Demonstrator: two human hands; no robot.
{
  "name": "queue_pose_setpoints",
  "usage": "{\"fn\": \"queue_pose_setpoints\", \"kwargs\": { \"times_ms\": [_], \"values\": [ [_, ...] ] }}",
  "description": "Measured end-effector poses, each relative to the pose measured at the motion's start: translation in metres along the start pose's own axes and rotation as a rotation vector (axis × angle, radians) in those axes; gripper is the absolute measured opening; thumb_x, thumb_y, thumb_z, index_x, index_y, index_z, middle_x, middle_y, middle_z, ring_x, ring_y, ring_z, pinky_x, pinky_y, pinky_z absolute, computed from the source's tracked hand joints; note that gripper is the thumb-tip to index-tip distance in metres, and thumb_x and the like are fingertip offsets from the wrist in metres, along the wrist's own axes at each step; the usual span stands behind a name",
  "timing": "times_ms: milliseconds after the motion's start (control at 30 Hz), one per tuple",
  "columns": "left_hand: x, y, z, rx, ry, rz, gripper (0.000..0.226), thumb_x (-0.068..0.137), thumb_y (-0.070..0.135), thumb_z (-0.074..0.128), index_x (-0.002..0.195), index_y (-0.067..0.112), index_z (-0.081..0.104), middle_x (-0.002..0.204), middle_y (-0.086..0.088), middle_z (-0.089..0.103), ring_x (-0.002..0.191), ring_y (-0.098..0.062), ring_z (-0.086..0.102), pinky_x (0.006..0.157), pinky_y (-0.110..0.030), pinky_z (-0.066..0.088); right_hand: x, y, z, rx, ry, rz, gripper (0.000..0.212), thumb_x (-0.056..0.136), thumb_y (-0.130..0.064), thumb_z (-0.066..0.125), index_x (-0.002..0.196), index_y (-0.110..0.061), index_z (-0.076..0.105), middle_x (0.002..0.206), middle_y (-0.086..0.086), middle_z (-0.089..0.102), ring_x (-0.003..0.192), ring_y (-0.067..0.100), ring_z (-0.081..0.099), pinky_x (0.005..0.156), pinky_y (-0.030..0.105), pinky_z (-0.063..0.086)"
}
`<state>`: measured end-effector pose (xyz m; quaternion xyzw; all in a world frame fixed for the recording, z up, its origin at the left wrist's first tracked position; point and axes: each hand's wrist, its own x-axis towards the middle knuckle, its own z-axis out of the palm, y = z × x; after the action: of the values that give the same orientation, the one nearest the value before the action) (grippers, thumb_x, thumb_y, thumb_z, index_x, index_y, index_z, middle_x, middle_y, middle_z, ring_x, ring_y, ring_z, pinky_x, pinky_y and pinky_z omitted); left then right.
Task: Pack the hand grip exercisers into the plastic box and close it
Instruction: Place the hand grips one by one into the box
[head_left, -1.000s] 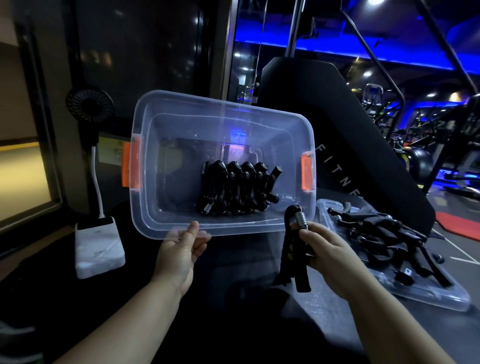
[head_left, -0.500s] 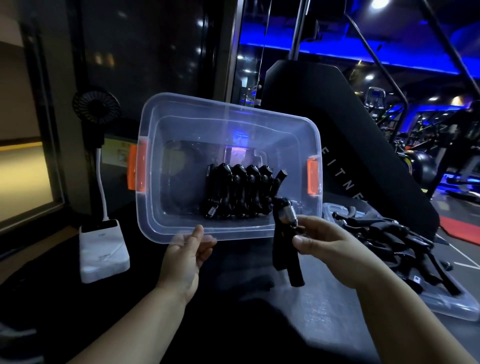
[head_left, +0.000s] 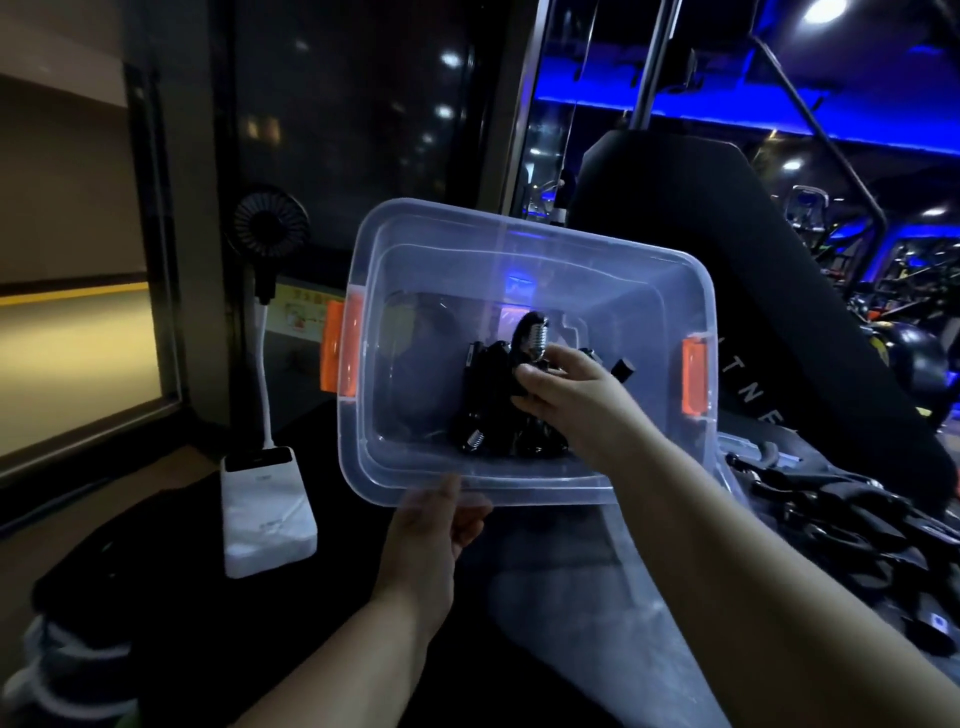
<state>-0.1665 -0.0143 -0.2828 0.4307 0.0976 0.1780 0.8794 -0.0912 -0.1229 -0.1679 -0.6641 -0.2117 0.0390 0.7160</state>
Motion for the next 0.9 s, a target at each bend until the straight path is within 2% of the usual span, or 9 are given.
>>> {"fn": "queue_pose_setpoints", "kwargs": {
  "times_ms": [100, 200, 367, 433, 500, 567, 667, 767, 900],
  "values": [
    [0.001, 0.0, 0.0, -0.036, 0.023, -0.014, 0.016, 0.094, 0.017, 0.051, 0.08, 0.011, 0.055, 0.058, -0.006, 0.066, 0.055, -0.012, 0.065, 0.065, -0.028, 0.048, 0.024, 0.021, 0.016, -0.016, 0.023, 0.077, 0.055, 0.087, 0.001, 0.064, 0.136, -0.012, 0.043, 0.099, 0.012, 0.059, 0.088, 0.018, 0.063, 0.092, 0.038, 0.053],
    [0.002, -0.001, -0.002, -0.017, 0.028, -0.013, 0.015, 0.093, 0.019, 0.053, 0.082, 0.01, 0.057, 0.063, -0.008, 0.068, 0.061, -0.016, 0.065, 0.064, -0.027, 0.05, 0.04, 0.035, 0.026, -0.094, 0.004, 0.096, 0.063, 0.085, -0.002, 0.067, 0.133, -0.031, 0.037, 0.104, 0.017, 0.054, 0.087, 0.019, 0.062, 0.089, 0.037, 0.055],
    [0.002, -0.002, -0.006, 0.002, -0.009, -0.013, 0.018, 0.093, 0.024, 0.054, 0.092, 0.006, 0.058, 0.072, -0.008, 0.069, 0.073, -0.02, 0.067, 0.065, -0.027, 0.05, 0.058, 0.051, 0.037, -0.228, -0.01, 0.087, 0.04, 0.088, -0.007, 0.064, 0.112, -0.035, 0.048, 0.099, 0.012, 0.052, 0.082, 0.015, 0.056, 0.085, 0.033, 0.056],
    [0.003, -0.003, -0.007, 0.01, -0.016, -0.013, 0.02, 0.093, 0.025, 0.054, 0.093, 0.004, 0.056, 0.072, -0.009, 0.069, 0.073, -0.02, 0.067, 0.066, -0.027, 0.049, 0.066, 0.056, 0.038, -0.325, 0.003, 0.07, 0.025, 0.089, -0.012, 0.065, 0.102, -0.031, 0.056, 0.108, 0.011, 0.055, 0.086, 0.015, 0.058, 0.084, 0.034, 0.057],
    [0.004, -0.004, -0.008, 0.014, -0.026, -0.014, 0.023, 0.092, 0.025, 0.055, 0.096, 0.002, 0.056, 0.076, -0.01, 0.068, 0.074, -0.02, 0.066, 0.065, -0.026, 0.05, 0.072, 0.059, 0.039, -0.456, 0.018, 0.07, 0.015, 0.09, -0.015, 0.064, 0.104, -0.022, 0.062, 0.102, 0.006, 0.059, 0.09, 0.017, 0.058, 0.086, 0.037, 0.057],
    [0.005, -0.004, -0.009, 0.017, -0.039, -0.01, 0.03, 0.089, 0.028, 0.057, 0.099, 0.0, 0.056, 0.08, -0.012, 0.068, 0.075, -0.019, 0.066, 0.064, -0.025, 0.051, 0.075, 0.06, 0.037, -0.648, 0.055, 0.021, 0.017, 0.091, -0.02, 0.063, 0.108, -0.019, 0.066, 0.091, -0.001, 0.062, 0.088, 0.019, 0.06, 0.088, 0.039, 0.055],
    [0.006, -0.004, -0.01, 0.021, -0.058, -0.007, 0.031, 0.09, 0.026, 0.055, 0.099, -0.004, 0.055, 0.078, -0.013, 0.068, 0.073, -0.019, 0.067, 0.067, -0.027, 0.051, 0.077, 0.057, 0.036, -0.971, 0.103, -0.091, 0.023, 0.092, -0.026, 0.06, 0.114, -0.023, 0.068, 0.102, 0.002, 0.068, 0.088, 0.019, 0.062, 0.081, 0.027, 0.05],
    [0.007, -0.006, -0.01, 0.021, -0.061, -0.003, 0.027, 0.092, 0.024, 0.054, 0.096, -0.003, 0.053, 0.075, -0.013, 0.068, 0.073, -0.02, 0.067, 0.069, -0.029, 0.049, 0.083, 0.052, 0.034, -1.197, 0.131, -0.139, 0.029, 0.092, -0.027, 0.058, 0.12, -0.026, 0.063, 0.108, 0.007, 0.067, 0.099, 0.028, 0.06, 0.076, 0.027, 0.044],
    [0.009, -0.009, -0.012, 0.025, -0.058, -0.004, 0.029, 0.087, 0.031, 0.058, 0.09, 0.002, 0.054, 0.079, -0.015, 0.067, 0.079, -0.025, 0.064, 0.07, -0.03, 0.048, 0.09, 0.055, 0.03, -1.313, 0.213, -0.163, 0.02, 0.086, -0.027, 0.062, 0.103, -0.02, 0.059, 0.089, 0.003, 0.056, 0.089, 0.031, 0.059, 0.067, 0.029, 0.041]
  ]
}}
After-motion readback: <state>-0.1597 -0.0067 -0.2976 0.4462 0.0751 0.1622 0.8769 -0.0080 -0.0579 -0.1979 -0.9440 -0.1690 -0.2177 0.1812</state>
